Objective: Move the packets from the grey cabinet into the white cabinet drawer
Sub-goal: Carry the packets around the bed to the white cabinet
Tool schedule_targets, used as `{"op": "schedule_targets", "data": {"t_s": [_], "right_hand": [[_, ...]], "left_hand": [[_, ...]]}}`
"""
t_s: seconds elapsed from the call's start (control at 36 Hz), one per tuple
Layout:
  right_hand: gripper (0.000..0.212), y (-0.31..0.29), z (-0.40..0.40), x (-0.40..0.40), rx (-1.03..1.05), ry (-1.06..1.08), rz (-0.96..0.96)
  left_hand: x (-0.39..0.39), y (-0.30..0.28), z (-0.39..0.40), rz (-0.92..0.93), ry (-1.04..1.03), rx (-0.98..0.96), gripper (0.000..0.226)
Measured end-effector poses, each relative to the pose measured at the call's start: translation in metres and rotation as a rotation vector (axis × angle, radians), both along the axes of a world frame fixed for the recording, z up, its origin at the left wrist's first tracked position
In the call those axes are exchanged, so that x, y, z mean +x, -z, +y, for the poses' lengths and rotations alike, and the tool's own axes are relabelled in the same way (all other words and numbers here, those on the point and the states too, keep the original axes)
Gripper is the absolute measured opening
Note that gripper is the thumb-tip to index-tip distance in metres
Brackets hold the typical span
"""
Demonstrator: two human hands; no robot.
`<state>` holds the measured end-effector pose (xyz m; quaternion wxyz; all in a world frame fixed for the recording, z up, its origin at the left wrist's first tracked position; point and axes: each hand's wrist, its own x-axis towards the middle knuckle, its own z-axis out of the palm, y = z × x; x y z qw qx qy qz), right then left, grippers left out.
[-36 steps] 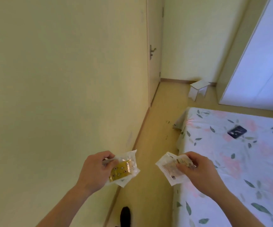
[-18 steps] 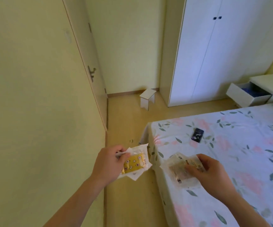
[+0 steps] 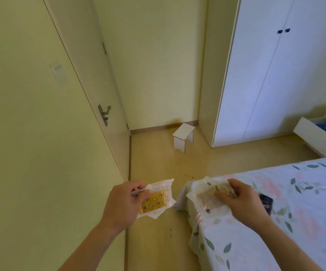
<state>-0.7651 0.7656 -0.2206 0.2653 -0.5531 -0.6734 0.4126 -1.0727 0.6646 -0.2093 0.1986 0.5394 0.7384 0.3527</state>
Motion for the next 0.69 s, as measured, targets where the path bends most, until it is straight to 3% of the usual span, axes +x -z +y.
{"op": "schedule_targets", "data": {"t_s": [0.28, 0.69], "right_hand": [[0.006, -0.007, 0.168, -0.094, -0.012, -0.071, 0.009], [0.006, 0.012, 0.364, -0.171, -0.033, 0.222, 0.024]], "left_hand": [[-0.088, 0.018, 0.138, -0.087, -0.089, 0.003, 0.015], [-0.189, 0.027, 0.446, -0.035, 0.217, -0.014, 0.016]]}}
